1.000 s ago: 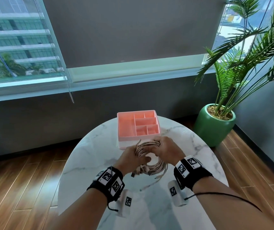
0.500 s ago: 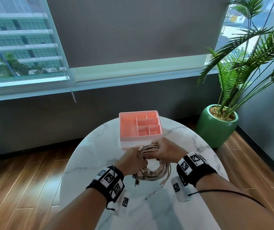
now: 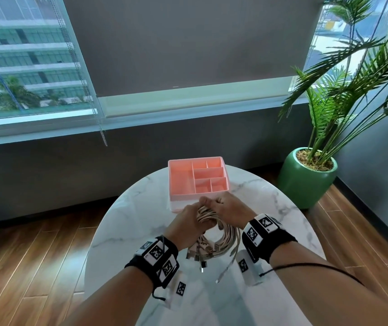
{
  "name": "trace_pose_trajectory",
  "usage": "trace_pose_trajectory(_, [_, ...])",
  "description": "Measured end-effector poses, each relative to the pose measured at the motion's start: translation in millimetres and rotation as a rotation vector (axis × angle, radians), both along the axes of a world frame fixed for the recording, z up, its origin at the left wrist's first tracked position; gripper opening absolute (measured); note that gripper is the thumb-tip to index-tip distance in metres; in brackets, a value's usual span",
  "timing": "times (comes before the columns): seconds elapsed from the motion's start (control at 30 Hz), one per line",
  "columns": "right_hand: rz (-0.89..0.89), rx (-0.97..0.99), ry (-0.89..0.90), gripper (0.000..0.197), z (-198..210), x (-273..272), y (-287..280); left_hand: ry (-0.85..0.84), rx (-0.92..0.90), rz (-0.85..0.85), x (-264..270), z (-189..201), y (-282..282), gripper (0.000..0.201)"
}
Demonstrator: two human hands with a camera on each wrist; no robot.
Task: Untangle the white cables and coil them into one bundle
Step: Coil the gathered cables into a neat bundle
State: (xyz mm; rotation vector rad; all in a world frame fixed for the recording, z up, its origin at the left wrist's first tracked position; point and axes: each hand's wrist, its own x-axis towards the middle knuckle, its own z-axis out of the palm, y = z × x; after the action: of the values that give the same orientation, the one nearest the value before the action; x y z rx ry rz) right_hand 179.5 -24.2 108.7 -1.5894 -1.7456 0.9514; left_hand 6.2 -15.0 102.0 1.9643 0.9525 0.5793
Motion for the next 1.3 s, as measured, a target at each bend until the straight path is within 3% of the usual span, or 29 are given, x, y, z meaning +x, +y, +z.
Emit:
trace_pose_trajectory(0.13, [-0.154, 0.046, 0.278, 0.062, -18.6, -8.7, -2.5, -0.031, 0.05, 0.087, -0.4, -6.1, -0.6, 0.026])
trace_pose_trajectory(0.27, [-0.334, 0.048, 0.357, 0.064, -30.8, -16.4, -7.4, -0.027, 0.054, 0.17, 0.0, -16.6, -4.9, 0.031])
trace_pose_trajectory(0.47, [-0.202, 0.134, -0.075, 0.055, -27.2, -15.3, -11.6, -0.026, -0.142, 0.13, 1.2, -16.7, -1.1, 0.018])
trace_pose_trajectory(0.63, [-0.129, 0.077, -0.127, 0.045, -21.9, -13.4, -6.8, -0.005, -0.239, 0.085, 2.4, -16.1, 2.8, 0.024])
trace_pose_trajectory(0.73, [-0.278, 0.063, 0.015, 0.048, -25.4, -16.9, -7.2, -0.021, -0.217, 0.148, 4.1, -19.2, 1.6, 0.023])
trace_pose_trajectory(0.9, [-0.389, -0.097, 0.68, 0.062, -41.0, -27.7, -19.4, -0.14, -0.208, 0.42, -3.4, -25.4, 10.8, 0.015])
trace_pose_trajectory(0.97, [-0.381, -0.068, 0.673, 0.062, -52.7, -32.8, -23.5, -0.185, -0.212, 0.46, -4.8, -26.0, 9.8, 0.016])
trace_pose_trajectory(1.17, [-0.295, 0.041, 0.388, 0.052, -56.9, -34.4, -22.4, -0.231, -0.316, 0.436, -14.8, -38.7, 5.1, 0.015])
trace_pose_trajectory(1.3, [-0.297, -0.059, 0.483, 0.05, -59.3, -38.2, -29.6, -0.205, -0.351, 0.379, -19.9, -34.3, 5.1, 0.011])
